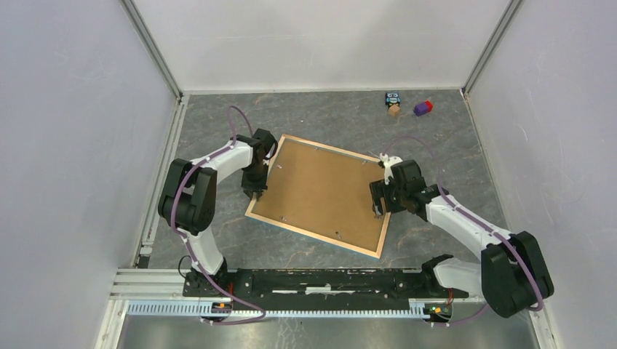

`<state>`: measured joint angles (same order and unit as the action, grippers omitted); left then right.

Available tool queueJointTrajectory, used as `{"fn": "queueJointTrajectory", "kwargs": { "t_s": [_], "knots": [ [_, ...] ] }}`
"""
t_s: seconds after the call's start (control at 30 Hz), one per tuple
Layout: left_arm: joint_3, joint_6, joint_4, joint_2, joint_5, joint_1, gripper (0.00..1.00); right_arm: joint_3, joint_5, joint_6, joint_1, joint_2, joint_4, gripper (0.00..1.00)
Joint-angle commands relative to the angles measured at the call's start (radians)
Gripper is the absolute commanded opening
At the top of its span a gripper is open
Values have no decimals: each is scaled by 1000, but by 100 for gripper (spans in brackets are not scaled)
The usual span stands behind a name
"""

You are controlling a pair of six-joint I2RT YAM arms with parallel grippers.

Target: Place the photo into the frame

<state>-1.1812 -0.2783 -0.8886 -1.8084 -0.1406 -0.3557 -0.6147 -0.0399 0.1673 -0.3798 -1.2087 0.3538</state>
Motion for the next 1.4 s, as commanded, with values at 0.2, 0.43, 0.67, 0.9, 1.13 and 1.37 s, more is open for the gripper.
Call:
{"fn": "queueJointTrajectory", "kwargs": {
  "t_s": [0.2, 0.43, 0.67, 0.9, 1.13, 1.37],
  "knots": [
    [5, -16, 20, 17, 28, -5, 2, 49, 111, 56, -104, 6, 46, 69],
    [55, -84, 33, 45, 128, -4, 2, 58, 218, 71, -120, -28, 10, 63],
    [194, -157, 62, 133, 116, -5, 2, 79, 304, 98, -120, -40, -87, 54],
    [247, -168, 99, 186, 136, -4, 2, 71, 379, 152, -119, -66, -153, 49],
    [258, -148, 124, 164, 205, -5, 2, 85, 434, 199, -119, -84, -205, 41],
    [259, -145, 130, 169, 213, -4, 2, 71, 423, 188, -119, -115, -205, 42]
  ]
}}
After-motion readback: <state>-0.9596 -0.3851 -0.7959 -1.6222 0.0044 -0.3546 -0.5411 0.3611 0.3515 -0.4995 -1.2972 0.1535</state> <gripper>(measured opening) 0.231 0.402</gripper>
